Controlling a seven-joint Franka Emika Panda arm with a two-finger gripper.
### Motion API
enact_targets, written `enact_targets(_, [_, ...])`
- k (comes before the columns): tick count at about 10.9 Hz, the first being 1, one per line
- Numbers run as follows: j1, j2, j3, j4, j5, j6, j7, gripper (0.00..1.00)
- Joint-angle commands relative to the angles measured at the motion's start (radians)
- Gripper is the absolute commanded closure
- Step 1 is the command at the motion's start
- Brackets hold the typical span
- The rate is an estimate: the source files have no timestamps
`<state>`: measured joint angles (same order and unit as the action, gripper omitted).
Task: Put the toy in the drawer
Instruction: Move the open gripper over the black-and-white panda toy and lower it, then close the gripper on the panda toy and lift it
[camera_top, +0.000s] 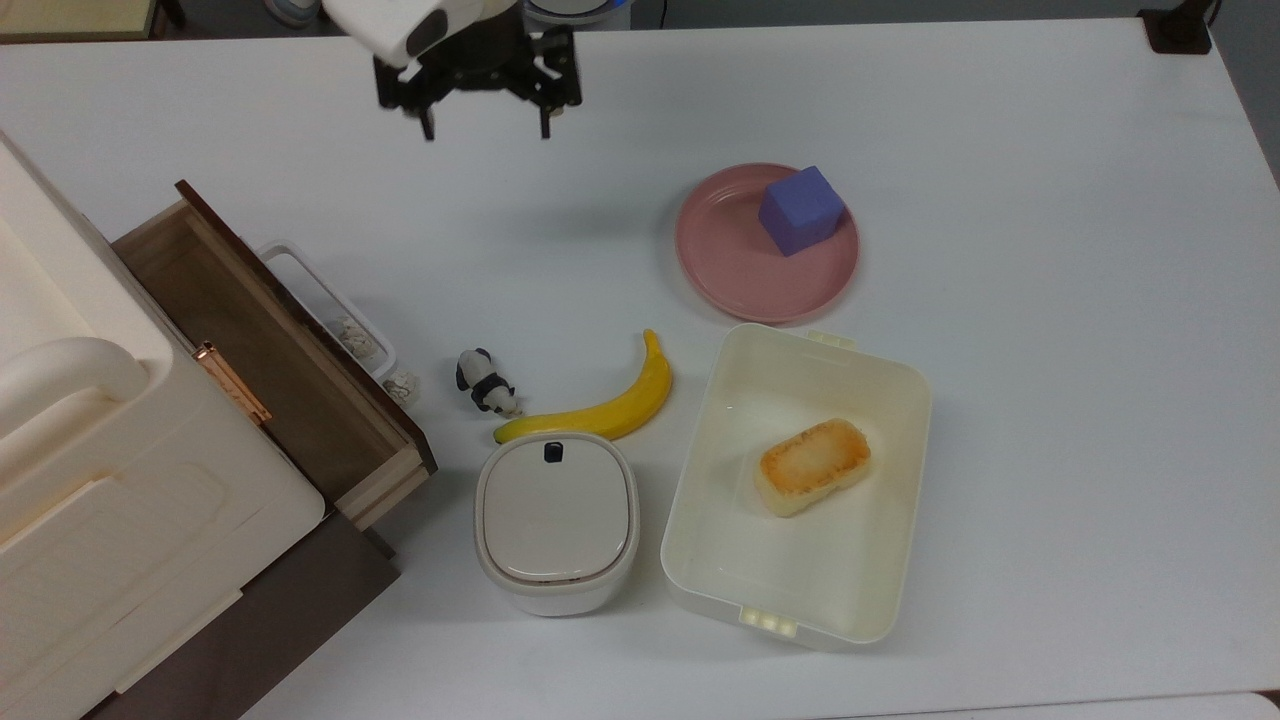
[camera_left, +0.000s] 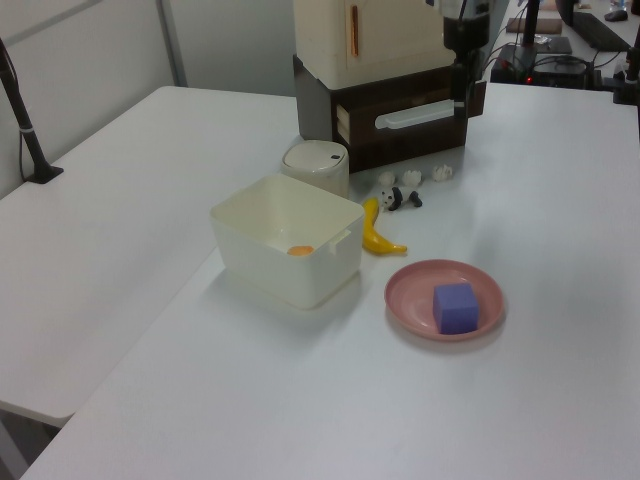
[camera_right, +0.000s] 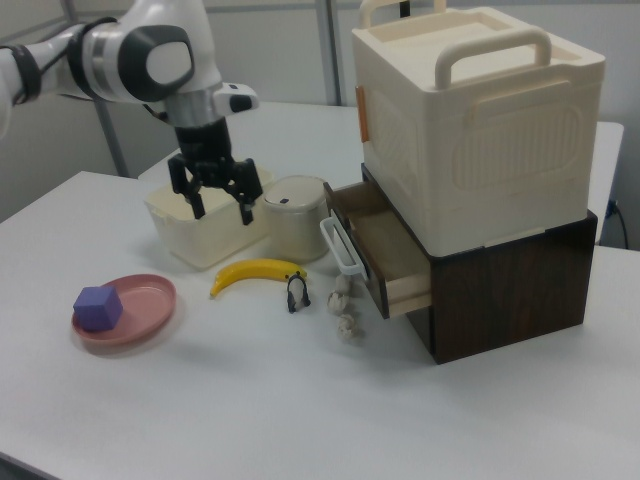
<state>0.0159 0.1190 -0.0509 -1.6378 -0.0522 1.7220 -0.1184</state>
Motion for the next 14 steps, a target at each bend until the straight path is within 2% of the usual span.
enact_targets(1, [0.116,0.056,-0.154,-0.039,0.032,0.141,-0.151,0.01])
enact_targets(2, [0.134,0.082,-0.176,-0.053,0.04,0.192,-0.183,0.03])
enact_targets(4, [0.138,0.17,-0.184,-0.054,0.043,0.298,-0.236,0.1])
enact_targets(7, [0.138,0.289,-0.184,-0.053,0.035,0.433,-0.247,0.11])
enact_targets(11, [0.15,0.384,-0.185,-0.047,0.008,0.551,-0.245,0.3])
enact_targets(13, [0.161,0.386,-0.185,-0.048,0.0,0.557,-0.245,0.6])
enact_targets(14, [0.162,0.378,-0.185,-0.047,-0.001,0.554,-0.26,0.86])
